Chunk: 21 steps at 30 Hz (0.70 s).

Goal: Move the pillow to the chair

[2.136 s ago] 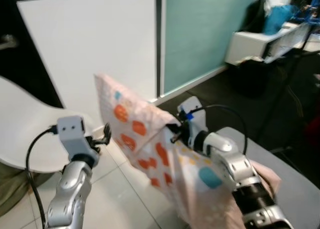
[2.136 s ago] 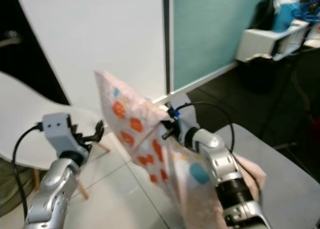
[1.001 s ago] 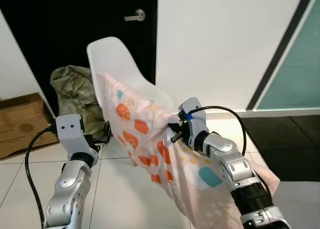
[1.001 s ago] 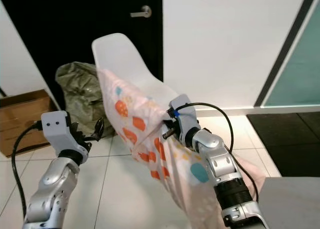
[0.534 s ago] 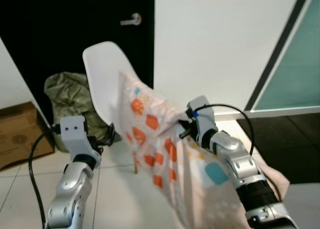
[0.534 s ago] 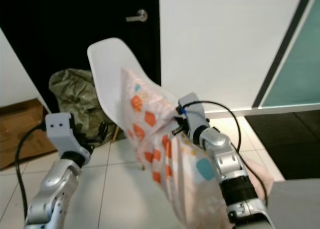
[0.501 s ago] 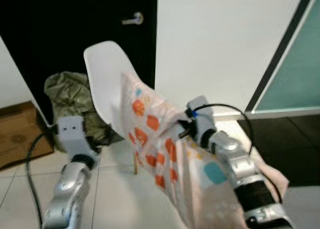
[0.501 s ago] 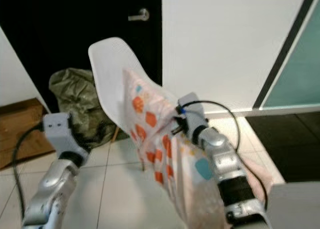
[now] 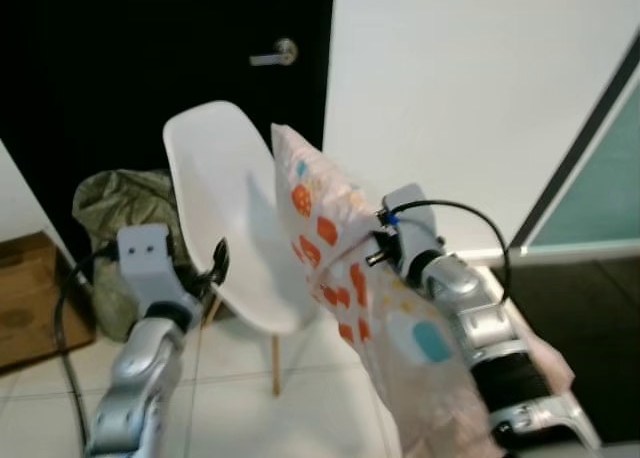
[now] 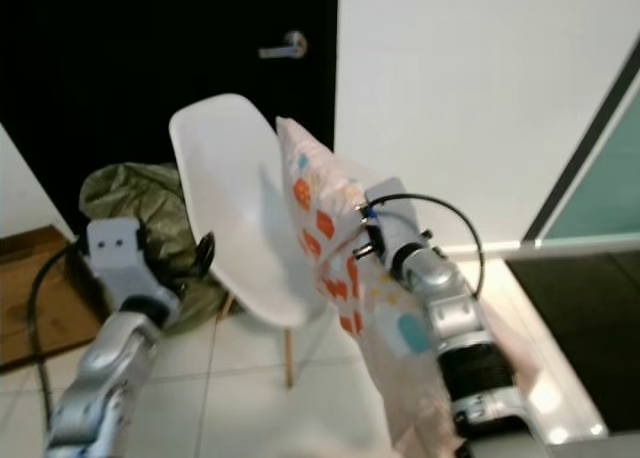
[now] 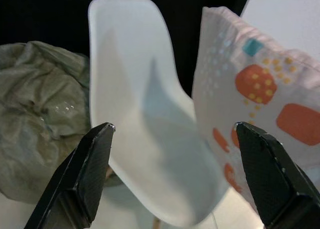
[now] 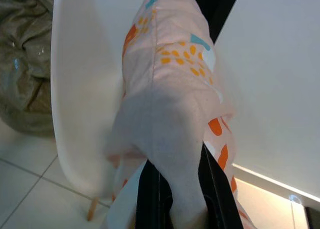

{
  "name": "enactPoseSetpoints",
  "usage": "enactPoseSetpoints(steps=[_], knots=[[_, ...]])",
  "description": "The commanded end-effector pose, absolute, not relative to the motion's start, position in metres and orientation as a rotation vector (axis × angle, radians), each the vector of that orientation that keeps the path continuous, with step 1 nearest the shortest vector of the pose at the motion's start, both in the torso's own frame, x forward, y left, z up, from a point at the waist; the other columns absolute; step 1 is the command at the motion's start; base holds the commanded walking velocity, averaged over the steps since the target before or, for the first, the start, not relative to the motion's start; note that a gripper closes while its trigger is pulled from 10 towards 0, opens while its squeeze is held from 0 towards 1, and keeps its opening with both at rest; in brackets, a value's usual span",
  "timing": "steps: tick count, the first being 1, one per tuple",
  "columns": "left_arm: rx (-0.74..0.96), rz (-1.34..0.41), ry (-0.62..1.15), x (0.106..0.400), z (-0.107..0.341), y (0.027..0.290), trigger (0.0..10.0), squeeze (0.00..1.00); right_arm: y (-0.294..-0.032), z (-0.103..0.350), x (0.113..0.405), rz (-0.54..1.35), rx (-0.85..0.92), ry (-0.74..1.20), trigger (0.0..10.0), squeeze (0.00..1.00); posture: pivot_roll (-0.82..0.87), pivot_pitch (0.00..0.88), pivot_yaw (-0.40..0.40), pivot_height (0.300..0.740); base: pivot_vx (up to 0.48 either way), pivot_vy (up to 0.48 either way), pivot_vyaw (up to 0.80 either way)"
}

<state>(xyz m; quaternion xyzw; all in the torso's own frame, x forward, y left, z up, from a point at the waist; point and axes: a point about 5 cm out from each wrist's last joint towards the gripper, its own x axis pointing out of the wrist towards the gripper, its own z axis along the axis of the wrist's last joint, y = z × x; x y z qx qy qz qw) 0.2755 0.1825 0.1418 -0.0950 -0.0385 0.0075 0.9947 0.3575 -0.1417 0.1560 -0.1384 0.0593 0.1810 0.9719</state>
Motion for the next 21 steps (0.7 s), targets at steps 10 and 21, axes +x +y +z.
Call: enactPoseSetpoints(steps=[10,21], knots=[[-0.196,-0.002,-0.071,0.275,0.142,0.179,10.0,0.0,-0.154,0.181,0.366,0.259,-0.281,-0.011,10.0,0.0,-0.17,0.0,-0.02,0.736,0.48,0.0,0.0],[-0.198,0.011,-0.071,0.275,0.142,0.18,10.0,0.0,-0.13,0.185,0.366,0.344,-0.295,-0.03,10.0,0.0,-0.16,0.0,-0.02,0.736,0.462,0.0,0.0]])
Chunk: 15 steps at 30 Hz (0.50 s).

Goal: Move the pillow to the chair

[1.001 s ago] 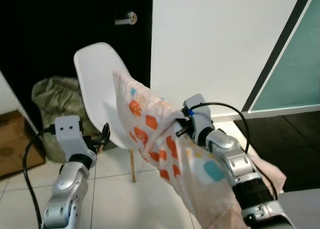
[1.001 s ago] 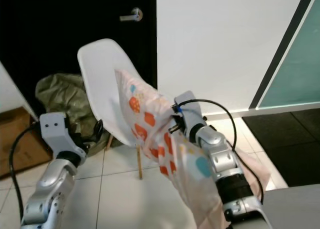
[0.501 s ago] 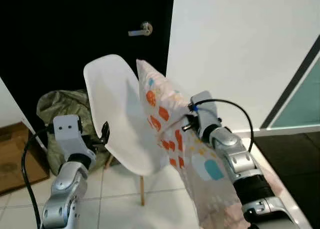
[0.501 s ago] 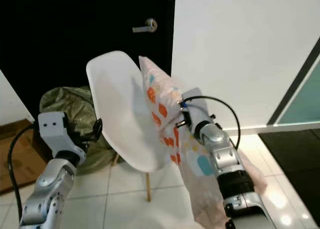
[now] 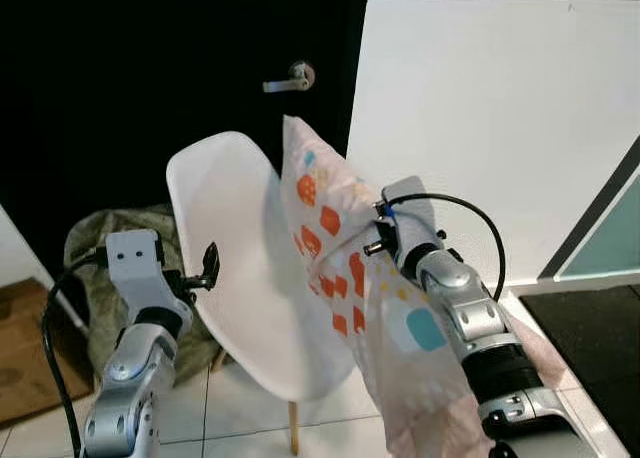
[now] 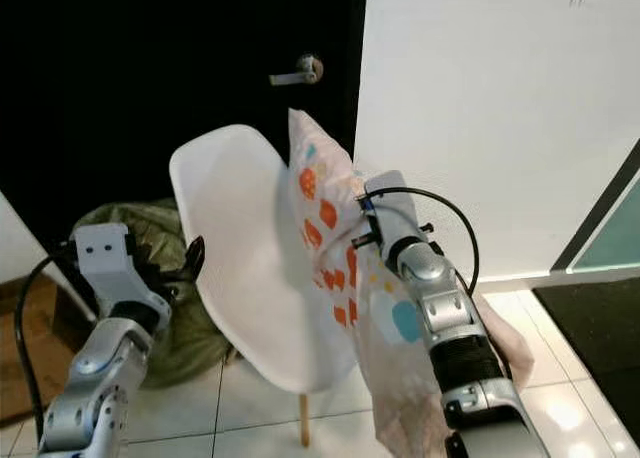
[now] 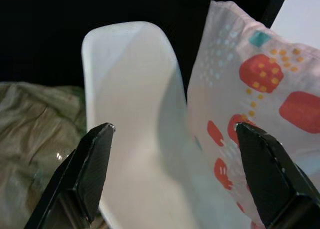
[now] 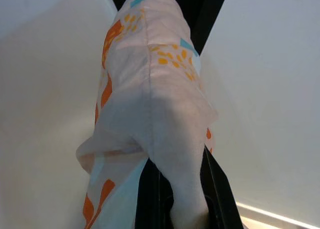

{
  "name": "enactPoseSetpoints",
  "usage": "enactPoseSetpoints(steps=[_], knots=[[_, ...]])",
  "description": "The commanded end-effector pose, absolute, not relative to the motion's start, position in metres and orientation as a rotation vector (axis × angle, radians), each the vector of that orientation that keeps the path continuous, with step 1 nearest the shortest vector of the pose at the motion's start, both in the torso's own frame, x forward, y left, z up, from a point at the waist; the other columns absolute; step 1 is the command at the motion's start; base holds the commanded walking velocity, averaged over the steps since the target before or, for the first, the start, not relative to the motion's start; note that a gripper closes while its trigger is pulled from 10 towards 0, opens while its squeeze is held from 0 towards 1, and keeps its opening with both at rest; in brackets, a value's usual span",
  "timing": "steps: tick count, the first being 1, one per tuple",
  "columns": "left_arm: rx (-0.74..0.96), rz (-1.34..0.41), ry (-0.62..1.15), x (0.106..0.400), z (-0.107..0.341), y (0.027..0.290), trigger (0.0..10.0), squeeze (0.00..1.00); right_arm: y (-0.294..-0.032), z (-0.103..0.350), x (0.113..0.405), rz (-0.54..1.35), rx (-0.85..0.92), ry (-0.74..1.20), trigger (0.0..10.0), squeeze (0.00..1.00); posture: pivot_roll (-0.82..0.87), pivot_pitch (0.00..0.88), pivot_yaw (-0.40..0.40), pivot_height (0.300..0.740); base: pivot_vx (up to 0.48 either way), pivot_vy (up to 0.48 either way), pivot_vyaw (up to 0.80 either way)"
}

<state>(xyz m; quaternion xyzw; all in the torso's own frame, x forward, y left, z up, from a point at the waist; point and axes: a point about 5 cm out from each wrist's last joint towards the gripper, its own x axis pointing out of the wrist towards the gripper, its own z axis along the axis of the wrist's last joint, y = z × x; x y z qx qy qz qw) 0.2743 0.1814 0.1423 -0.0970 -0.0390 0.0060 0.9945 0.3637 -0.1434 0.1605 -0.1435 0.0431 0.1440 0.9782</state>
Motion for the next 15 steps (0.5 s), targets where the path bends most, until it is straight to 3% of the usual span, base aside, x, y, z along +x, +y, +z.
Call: enactPoseSetpoints(steps=[1,15], knots=[[-0.198,0.011,-0.071,0.275,0.142,0.18,10.0,0.0,-0.13,0.185,0.366,0.344,-0.295,-0.03,10.0,0.0,-0.16,0.0,-0.02,0.736,0.285,0.0,0.0],[-0.195,0.026,-0.057,0.272,0.141,0.18,10.0,0.0,-0.087,0.156,0.33,0.815,-0.414,0.171,10.0,0.0,-0.16,0.023,-0.026,0.711,0.0,0.0,0.0]])
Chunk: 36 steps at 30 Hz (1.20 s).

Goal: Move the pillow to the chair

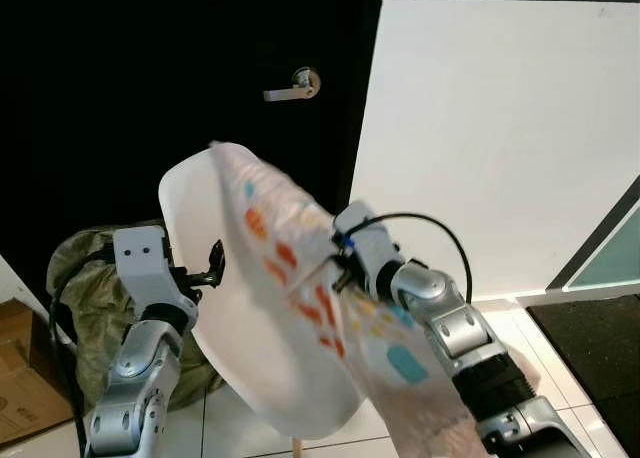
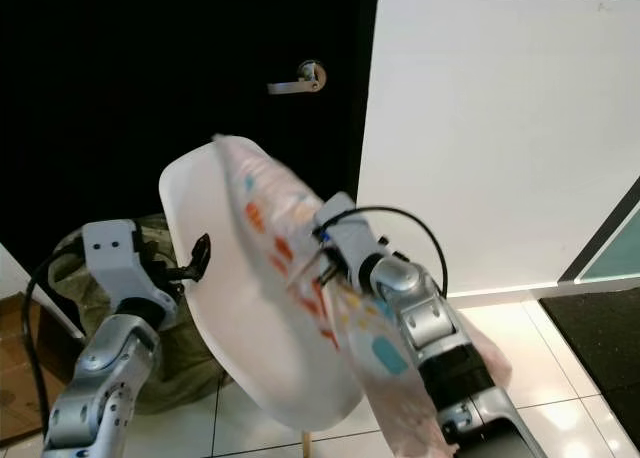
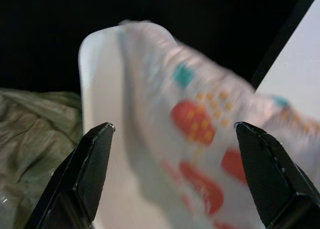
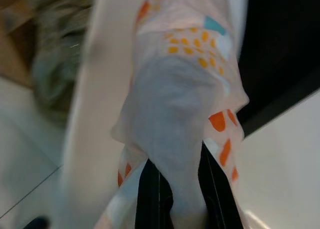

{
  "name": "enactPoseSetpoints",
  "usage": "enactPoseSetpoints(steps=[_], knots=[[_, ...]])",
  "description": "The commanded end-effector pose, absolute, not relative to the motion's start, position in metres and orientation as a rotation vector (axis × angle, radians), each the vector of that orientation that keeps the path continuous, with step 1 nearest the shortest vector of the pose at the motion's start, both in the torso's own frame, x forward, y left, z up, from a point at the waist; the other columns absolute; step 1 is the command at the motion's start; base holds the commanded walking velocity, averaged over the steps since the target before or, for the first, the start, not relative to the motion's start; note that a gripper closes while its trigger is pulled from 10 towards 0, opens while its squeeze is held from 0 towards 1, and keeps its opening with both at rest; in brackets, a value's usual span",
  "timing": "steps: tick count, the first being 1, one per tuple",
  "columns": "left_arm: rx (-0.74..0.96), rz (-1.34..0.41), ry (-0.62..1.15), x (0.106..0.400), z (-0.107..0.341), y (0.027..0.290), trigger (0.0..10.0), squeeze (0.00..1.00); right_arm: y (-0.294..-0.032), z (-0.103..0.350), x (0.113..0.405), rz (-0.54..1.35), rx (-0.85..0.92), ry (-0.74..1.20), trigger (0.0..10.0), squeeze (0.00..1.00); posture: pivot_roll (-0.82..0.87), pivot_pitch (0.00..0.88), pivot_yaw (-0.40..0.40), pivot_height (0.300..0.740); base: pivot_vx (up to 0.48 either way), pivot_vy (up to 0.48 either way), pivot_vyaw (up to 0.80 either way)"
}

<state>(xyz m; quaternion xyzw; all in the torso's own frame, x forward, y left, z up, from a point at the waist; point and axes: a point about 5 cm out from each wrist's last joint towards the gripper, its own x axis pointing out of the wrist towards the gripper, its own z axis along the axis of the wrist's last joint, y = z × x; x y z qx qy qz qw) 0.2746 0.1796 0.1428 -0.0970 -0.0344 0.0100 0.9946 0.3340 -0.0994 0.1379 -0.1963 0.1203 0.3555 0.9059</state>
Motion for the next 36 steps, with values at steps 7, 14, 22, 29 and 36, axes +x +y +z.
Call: enactPoseSetpoints(steps=[7,14,22,29,36], knots=[[-0.192,0.024,-0.052,0.268,0.142,0.178,10.0,0.0,-0.085,0.144,0.316,0.947,-0.621,0.183,10.0,0.0,-0.15,0.042,-0.031,0.686,0.0,0.0,0.0],[-0.191,0.025,-0.043,0.264,0.14,0.178,10.0,0.0,-0.1,0.148,0.331,0.832,-0.807,0.137,10.0,0.0,-0.15,0.05,-0.032,0.656,0.0,0.0,0.0],[-0.188,0.024,-0.043,0.266,0.141,0.179,10.0,0.0,-0.119,0.171,0.359,0.568,-0.885,0.06,10.0,0.0,-0.14,0.045,-0.032,0.631,0.0,0.0,0.0],[-0.183,0.021,-0.043,0.267,0.142,0.179,10.0,0.0,-0.127,0.191,0.37,0.387,-0.933,-0.036,10.0,0.0,-0.14,0.039,-0.026,0.616,0.0,0.0,0.0],[-0.171,0.017,-0.048,0.265,0.145,0.181,10.0,0.0,-0.135,0.209,0.375,0.13,-0.91,-0.149,10.0,0.0,-0.12,0.044,-0.016,0.591,0.0,0.0,0.0]])
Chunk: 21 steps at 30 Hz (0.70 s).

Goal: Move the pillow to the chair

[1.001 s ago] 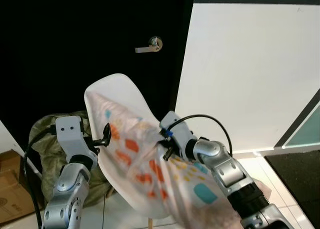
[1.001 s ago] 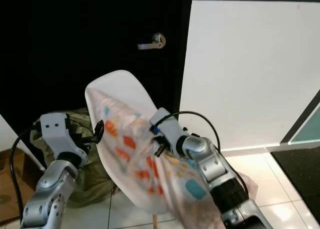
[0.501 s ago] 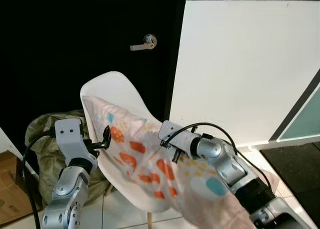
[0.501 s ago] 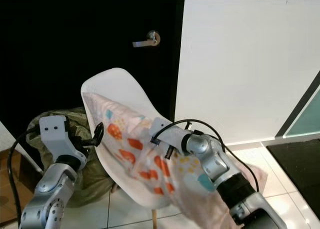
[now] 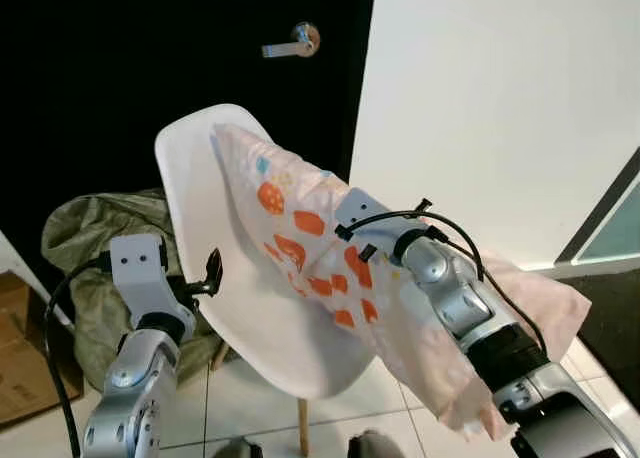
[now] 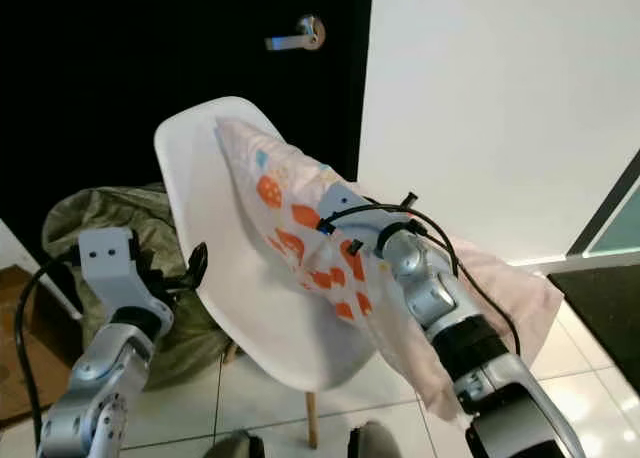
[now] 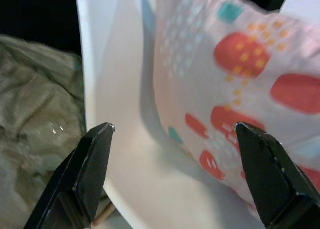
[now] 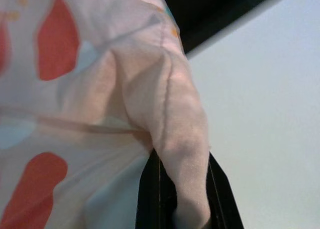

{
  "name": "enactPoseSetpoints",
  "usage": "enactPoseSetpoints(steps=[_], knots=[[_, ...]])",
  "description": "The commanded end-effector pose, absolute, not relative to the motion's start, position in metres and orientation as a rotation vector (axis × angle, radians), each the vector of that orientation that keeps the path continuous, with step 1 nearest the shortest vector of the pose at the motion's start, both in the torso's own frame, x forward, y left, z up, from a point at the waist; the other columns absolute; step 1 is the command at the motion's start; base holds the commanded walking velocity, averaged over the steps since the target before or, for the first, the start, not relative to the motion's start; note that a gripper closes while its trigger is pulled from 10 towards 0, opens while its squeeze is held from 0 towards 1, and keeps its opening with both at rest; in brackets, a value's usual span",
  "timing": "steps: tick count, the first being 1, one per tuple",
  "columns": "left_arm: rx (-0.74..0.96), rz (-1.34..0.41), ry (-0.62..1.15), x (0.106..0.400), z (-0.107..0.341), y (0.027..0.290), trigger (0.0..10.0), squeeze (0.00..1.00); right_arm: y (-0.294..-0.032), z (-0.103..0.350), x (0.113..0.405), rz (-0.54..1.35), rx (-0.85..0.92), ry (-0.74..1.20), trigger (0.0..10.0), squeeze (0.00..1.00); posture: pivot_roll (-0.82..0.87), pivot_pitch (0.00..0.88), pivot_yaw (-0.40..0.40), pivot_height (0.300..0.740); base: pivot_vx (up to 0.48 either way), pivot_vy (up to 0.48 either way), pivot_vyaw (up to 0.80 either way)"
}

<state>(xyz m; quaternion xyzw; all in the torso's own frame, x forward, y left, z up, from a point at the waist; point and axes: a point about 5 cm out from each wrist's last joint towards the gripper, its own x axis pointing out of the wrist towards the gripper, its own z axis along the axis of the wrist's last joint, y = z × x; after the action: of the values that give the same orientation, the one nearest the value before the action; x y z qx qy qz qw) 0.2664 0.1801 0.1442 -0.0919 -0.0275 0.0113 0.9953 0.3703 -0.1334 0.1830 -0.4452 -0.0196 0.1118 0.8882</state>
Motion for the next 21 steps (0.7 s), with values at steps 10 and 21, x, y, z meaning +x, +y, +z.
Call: enactPoseSetpoints(steps=[10,21], knots=[[-0.172,0.008,-0.04,0.264,0.145,0.177,10.0,0.0,-0.053,0.163,0.328,0.739,-0.605,-0.072,10.0,0.0,-0.13,0.059,-0.011,0.551,0.0,0.0,0.0],[-0.175,0.005,-0.037,0.263,0.146,0.176,10.0,0.0,-0.034,0.149,0.3,1.024,-0.498,0.03,10.0,0.0,-0.13,0.067,-0.014,0.531,0.0,0.0,0.0]])
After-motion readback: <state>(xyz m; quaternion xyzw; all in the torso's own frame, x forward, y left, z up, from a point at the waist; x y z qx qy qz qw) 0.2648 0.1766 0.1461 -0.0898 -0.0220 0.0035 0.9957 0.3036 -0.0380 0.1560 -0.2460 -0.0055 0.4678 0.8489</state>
